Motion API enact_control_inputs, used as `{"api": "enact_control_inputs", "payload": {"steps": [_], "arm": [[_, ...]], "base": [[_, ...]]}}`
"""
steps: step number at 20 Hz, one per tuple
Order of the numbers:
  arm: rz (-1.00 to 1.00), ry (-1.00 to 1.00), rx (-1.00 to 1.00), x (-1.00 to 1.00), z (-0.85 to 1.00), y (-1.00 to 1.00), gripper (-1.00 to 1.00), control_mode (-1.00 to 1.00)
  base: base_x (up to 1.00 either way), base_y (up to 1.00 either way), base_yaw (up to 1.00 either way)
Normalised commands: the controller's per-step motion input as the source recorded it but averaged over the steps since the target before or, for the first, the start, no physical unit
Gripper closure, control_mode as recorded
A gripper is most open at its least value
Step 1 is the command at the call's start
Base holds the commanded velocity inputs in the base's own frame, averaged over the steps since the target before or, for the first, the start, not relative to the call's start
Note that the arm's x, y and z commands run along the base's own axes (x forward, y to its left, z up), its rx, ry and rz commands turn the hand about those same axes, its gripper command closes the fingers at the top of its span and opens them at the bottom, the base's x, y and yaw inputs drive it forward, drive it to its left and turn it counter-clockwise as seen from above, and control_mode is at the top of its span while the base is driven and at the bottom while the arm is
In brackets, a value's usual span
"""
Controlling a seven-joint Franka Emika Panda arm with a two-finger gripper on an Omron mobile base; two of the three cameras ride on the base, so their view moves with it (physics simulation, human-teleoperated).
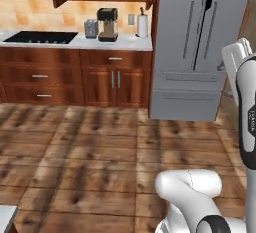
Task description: Pick up the bowls from the cabinet and place each bowl in front of a stool on the dining counter.
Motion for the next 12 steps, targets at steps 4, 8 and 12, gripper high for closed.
{"api": "enact_control_inputs", "payload": {"steps": [4,8,12], "arm": [[0.00,0.00,0.00,0.00,0.00,0.00,-1.00,1.00],[0.00,0.00,0.00,0.00,0.00,0.00,-1.00,1.00],[0.00,0.00,0.00,0.00,0.00,0.00,-1.00,1.00]], "base": [[1.00,0.00,0.57],[1.00,0.00,0.61],[1.00,0.00,0.55]]}}
